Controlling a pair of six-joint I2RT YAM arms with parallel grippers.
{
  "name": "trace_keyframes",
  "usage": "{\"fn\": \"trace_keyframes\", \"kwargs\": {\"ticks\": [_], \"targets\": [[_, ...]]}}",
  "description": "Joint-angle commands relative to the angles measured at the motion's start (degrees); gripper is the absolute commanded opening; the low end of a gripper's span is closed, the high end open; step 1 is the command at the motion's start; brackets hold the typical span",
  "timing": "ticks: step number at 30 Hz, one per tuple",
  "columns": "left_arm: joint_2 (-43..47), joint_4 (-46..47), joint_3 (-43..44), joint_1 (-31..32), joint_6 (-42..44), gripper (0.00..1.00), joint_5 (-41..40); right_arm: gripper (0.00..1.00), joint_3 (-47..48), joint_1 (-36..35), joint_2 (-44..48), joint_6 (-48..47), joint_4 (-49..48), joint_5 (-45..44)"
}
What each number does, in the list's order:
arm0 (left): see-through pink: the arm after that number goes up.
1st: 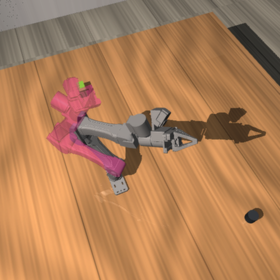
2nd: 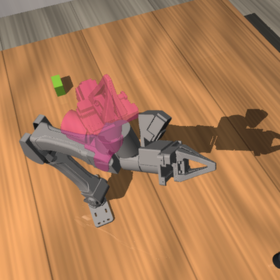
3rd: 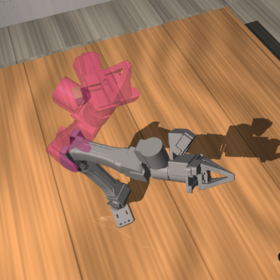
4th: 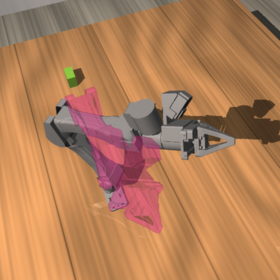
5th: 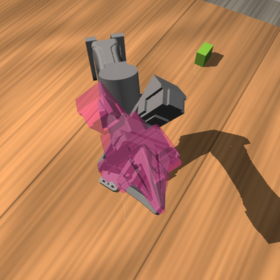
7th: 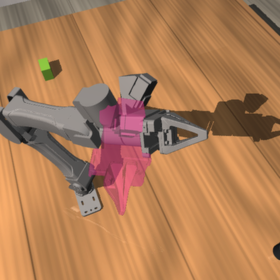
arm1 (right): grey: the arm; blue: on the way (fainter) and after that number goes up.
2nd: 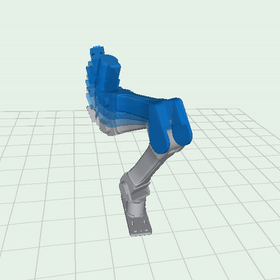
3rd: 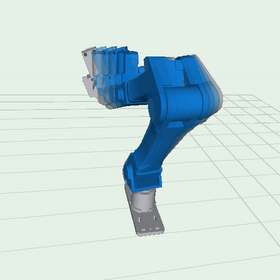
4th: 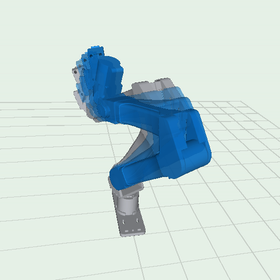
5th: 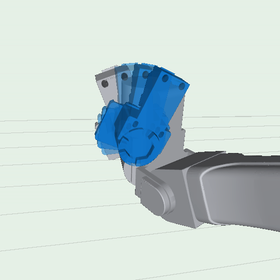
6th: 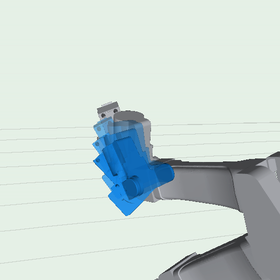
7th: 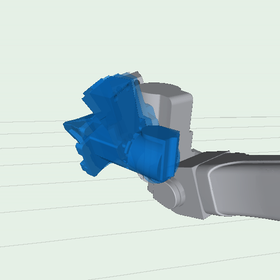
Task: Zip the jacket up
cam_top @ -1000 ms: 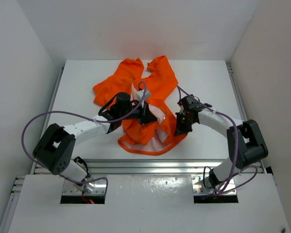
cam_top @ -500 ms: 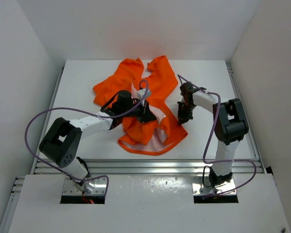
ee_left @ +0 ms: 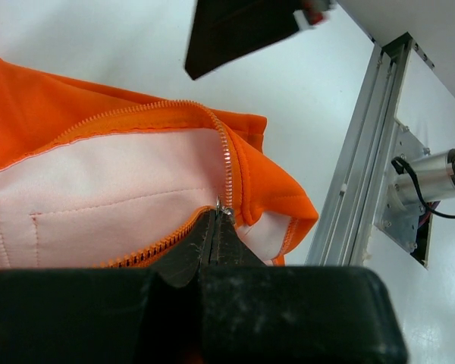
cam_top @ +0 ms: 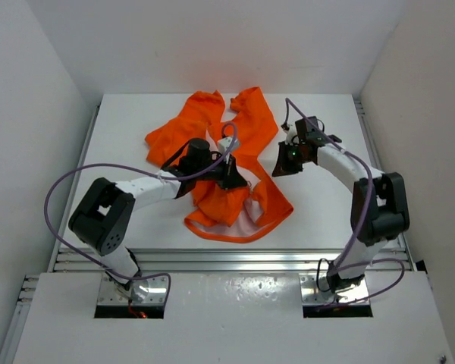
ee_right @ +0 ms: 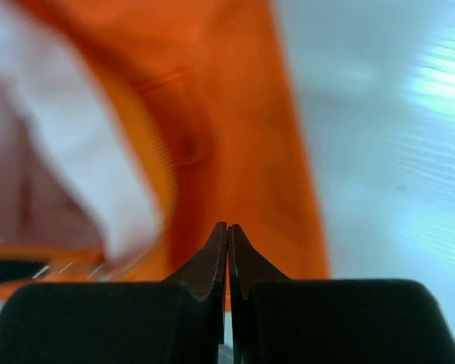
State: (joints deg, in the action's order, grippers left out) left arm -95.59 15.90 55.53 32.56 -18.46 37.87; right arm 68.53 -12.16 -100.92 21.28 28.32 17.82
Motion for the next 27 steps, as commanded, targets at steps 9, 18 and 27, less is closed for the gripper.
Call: {"fn": "trace_keyframes", "kwargs": {"ticks": [9, 18, 27], "targets": [[0.1, 1.1, 3.9, -1.9, 1.5, 0.0, 0.5, 0.0, -2.2, -7.0, -0.5, -8.9, 12.9, 11.5], [0.6, 0.5, 2.8, -2.4, 1.5, 0.0, 0.5, 0.0, -4.7, -7.5, -5.3, -11.3, 13.5, 4.1], [0.6, 1.1, 2.8, -3.5, 1.5, 0.0, 0.5, 0.0, -1.0, -9.7, -11.9, -11.5, 23.2, -9.5]]}}
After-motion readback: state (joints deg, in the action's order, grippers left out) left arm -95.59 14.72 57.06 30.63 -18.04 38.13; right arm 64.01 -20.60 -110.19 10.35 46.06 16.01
